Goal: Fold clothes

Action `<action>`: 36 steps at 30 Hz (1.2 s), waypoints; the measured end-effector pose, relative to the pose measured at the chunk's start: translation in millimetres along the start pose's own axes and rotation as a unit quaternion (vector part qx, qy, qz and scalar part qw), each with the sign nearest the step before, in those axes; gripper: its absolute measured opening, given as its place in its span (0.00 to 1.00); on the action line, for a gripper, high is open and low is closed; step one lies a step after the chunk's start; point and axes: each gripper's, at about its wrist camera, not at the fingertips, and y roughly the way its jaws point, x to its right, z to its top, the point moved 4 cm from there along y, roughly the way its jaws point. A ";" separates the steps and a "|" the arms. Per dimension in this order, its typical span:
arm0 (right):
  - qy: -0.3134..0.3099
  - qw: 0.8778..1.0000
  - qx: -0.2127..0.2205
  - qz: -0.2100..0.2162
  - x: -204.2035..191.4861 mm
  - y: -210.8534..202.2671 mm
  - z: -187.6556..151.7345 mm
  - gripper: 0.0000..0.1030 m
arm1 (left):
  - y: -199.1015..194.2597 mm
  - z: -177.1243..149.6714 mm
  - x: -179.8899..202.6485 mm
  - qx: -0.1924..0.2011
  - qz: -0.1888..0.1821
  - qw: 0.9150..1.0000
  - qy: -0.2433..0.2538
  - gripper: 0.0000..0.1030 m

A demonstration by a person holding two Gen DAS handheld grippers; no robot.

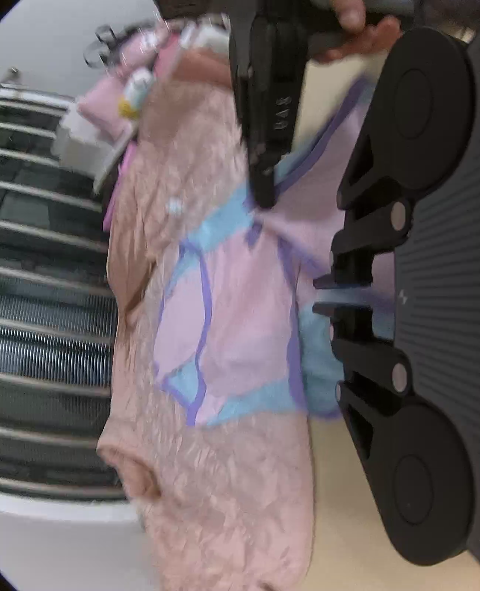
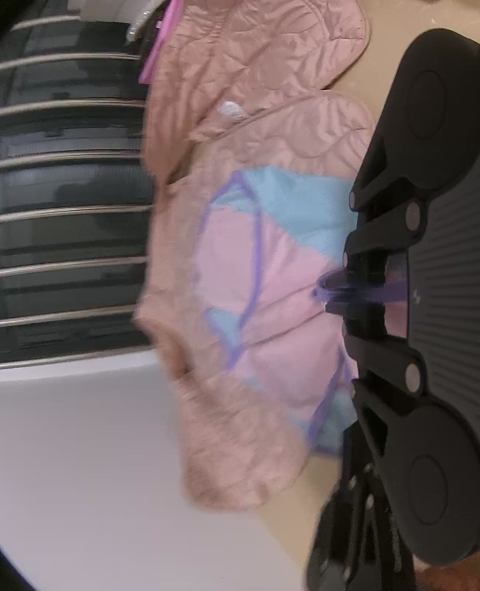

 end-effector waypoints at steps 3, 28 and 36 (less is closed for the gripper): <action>-0.007 1.000 0.013 -0.026 -2.1 -19.9 -12.0 0.16 | -16.1 -4.9 -6.2 0.007 0.043 0.999 0.009 0.49; -0.015 0.999 -0.018 -0.023 -18.4 -122.3 -125.4 0.02 | -114.2 -96.4 12.2 -0.027 0.019 0.999 0.015 0.08; -0.049 0.996 0.077 0.005 -10.6 -163.6 -87.4 0.61 | -105.8 -60.0 -25.8 -0.002 0.045 0.999 -0.007 0.94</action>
